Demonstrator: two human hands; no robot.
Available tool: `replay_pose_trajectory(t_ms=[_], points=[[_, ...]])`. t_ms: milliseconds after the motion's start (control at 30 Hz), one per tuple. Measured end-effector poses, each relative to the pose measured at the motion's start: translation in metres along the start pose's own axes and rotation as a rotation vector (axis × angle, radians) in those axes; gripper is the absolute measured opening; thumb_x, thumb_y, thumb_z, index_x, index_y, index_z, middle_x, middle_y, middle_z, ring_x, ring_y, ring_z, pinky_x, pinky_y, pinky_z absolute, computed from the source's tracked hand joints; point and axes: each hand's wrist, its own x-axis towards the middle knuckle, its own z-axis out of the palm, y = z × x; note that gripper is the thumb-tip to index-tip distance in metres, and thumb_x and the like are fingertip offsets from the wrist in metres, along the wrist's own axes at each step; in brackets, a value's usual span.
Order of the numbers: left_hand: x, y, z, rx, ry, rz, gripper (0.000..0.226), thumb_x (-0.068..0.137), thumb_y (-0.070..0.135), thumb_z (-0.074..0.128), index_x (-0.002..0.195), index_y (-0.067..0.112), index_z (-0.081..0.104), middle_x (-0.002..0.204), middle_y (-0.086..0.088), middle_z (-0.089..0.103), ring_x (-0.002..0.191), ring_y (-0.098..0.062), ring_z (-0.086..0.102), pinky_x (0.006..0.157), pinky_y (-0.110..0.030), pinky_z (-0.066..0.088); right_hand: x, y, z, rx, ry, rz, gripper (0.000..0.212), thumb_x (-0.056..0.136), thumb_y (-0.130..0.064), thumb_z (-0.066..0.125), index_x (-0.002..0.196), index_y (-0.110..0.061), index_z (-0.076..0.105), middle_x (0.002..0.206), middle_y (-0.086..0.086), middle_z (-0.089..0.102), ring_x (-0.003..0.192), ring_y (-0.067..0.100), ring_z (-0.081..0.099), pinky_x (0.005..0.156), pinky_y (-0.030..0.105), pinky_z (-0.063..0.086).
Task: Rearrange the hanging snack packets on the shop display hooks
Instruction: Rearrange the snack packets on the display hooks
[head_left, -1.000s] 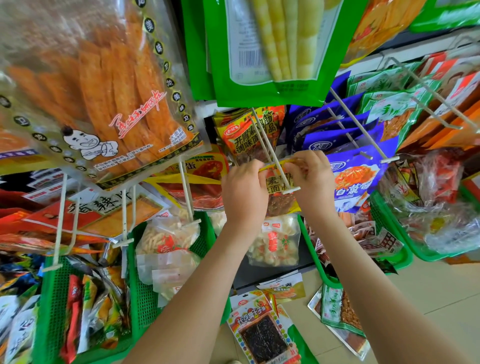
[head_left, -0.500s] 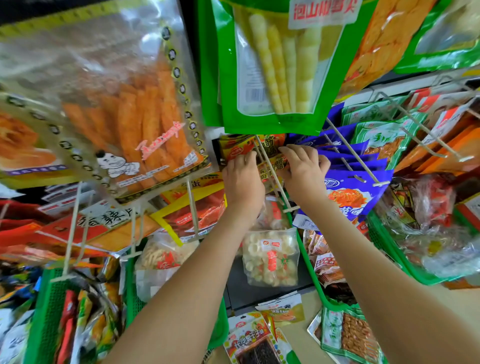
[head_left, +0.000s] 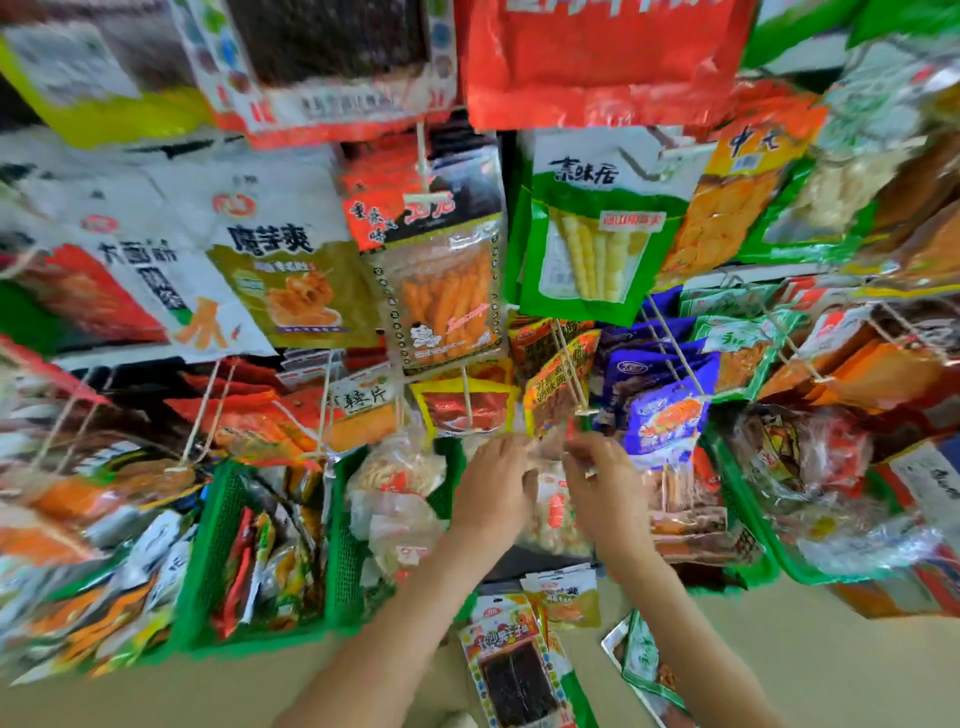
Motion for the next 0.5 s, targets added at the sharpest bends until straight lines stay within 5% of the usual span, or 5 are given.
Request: replay_pose_trajectory(t_ms=[300,433,500], points=[[-0.026,-0.067,-0.026,-0.090,0.115,-0.234,0.035,0.094,0.022,0.048,0.128,0.015,0.048,0.122,-0.004,0.055,0.108,-0.021,0.055,0.085,-0.033,0.045,0.017,-0.017,0.051,0.080,-0.226,0.034,0.048,0.089,-0.004,0.053,0.135,-0.009,0.040,0.123,0.009,0.052,0.080,0.013,0.048,0.066,0.017,0.031],[-0.021,-0.097,-0.014,-0.126,0.154,-0.266,0.039,0.095,0.021,0.047,0.133,0.020,0.045,0.133,0.000,0.049,0.112,-0.017,0.053,0.090,-0.035,0.047,0.048,0.005,0.075,0.027,-0.281,-0.015,0.064,0.092,-0.002,0.044,0.148,-0.017,0.016,0.144,0.009,0.034,0.113,0.024,0.049,0.088,0.031,0.040],[-0.016,-0.108,-0.009,-0.134,0.150,-0.264,0.040,0.095,0.018,0.046,0.135,0.018,0.043,0.136,-0.001,0.046,0.116,-0.019,0.051,0.092,-0.037,0.046,0.067,0.011,0.087,-0.004,-0.325,-0.030,0.070,0.093,-0.004,0.042,0.149,-0.022,0.005,0.152,0.006,0.022,0.125,0.028,0.043,0.087,0.030,0.039]])
